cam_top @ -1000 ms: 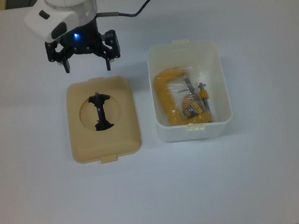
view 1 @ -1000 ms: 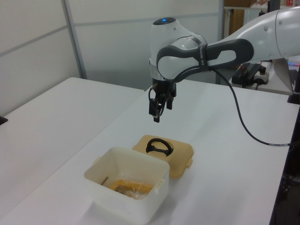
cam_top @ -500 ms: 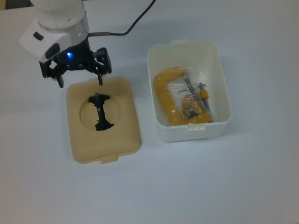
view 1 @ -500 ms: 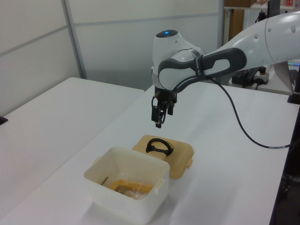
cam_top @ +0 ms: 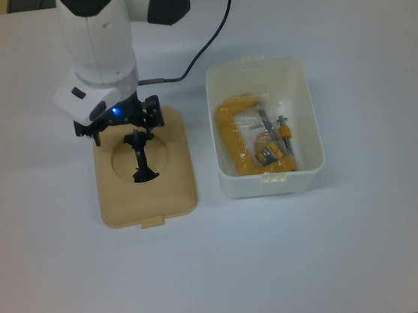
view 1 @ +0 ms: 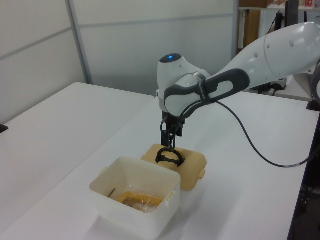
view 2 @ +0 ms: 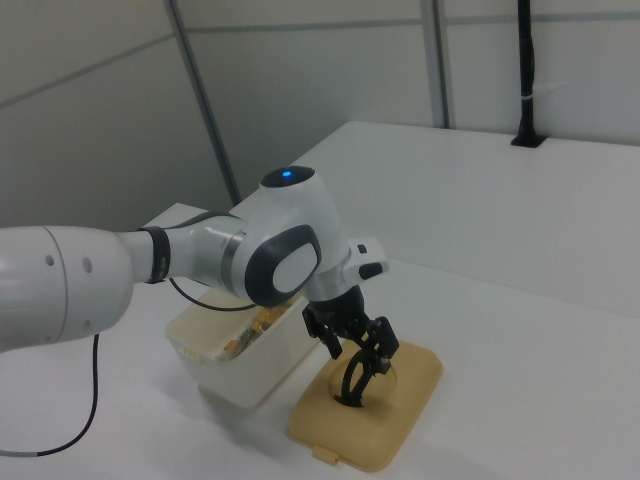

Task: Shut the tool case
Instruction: 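Lower the gripper and close it on the lid's black handle, then lift the beige lid and carry it over the white box, then lower the lid onto the box rim and press it down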

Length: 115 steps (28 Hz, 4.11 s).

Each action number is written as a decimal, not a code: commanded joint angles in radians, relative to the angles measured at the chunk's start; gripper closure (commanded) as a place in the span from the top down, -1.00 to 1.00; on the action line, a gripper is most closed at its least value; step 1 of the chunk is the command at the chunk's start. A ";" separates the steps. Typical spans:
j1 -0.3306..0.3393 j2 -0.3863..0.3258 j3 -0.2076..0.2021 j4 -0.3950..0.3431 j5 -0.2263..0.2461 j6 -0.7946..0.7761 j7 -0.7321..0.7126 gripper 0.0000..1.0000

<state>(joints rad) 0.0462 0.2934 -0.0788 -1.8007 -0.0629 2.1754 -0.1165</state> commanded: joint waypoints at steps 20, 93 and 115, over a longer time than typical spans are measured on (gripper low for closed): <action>0.038 -0.010 -0.001 -0.046 -0.005 0.026 0.009 0.69; 0.241 -0.094 -0.029 0.265 0.103 -0.319 0.322 -1.00; 0.323 -0.037 -0.010 0.267 0.058 -0.243 0.414 -1.00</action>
<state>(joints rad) 0.3572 0.2662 -0.0960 -1.5278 0.0121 1.9181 0.2798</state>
